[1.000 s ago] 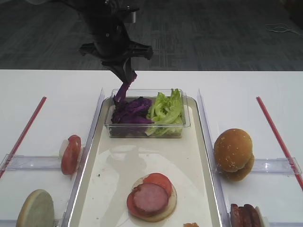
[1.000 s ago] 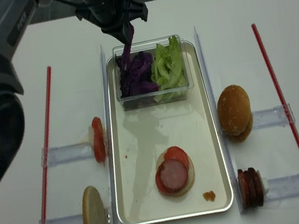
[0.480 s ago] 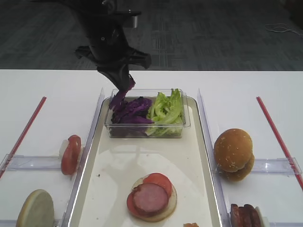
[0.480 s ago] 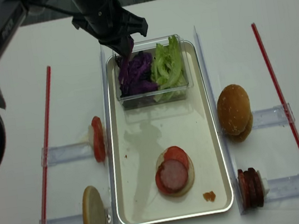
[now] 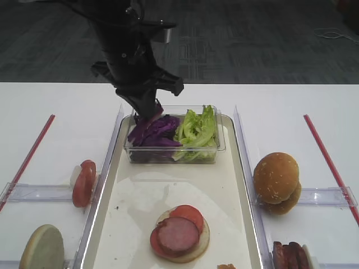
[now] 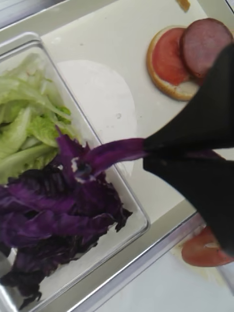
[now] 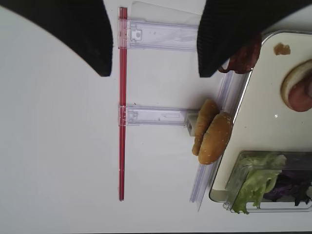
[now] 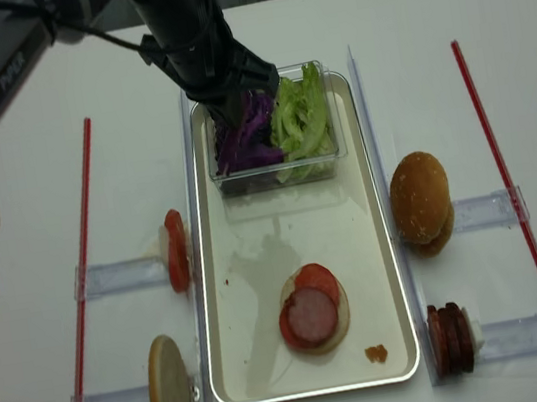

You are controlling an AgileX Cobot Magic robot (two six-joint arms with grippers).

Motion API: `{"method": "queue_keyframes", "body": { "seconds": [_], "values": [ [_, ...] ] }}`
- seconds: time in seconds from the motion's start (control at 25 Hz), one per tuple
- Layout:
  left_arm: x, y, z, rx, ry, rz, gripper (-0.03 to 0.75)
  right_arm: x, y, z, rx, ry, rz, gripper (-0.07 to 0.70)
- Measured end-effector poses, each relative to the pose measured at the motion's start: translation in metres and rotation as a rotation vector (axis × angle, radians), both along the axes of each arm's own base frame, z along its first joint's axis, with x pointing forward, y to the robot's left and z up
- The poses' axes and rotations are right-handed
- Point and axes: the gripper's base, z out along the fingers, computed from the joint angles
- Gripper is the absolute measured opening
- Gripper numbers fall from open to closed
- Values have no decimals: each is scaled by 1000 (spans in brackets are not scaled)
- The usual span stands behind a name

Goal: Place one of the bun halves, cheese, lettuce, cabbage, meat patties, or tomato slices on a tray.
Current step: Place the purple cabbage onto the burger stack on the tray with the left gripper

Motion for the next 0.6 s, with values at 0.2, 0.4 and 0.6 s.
{"method": "queue_keyframes", "body": {
  "seconds": [0.2, 0.4, 0.6],
  "values": [
    [-16, 7, -6, 16, 45, -7, 22, 0, 0, 0, 0, 0, 0, 401],
    [-35, 17, -4, 18, 73, -13, 22, 0, 0, 0, 0, 0, 0, 401],
    [-52, 25, -12, 39, 114, -15, 22, 0, 0, 0, 0, 0, 0, 401]
  ]
}}
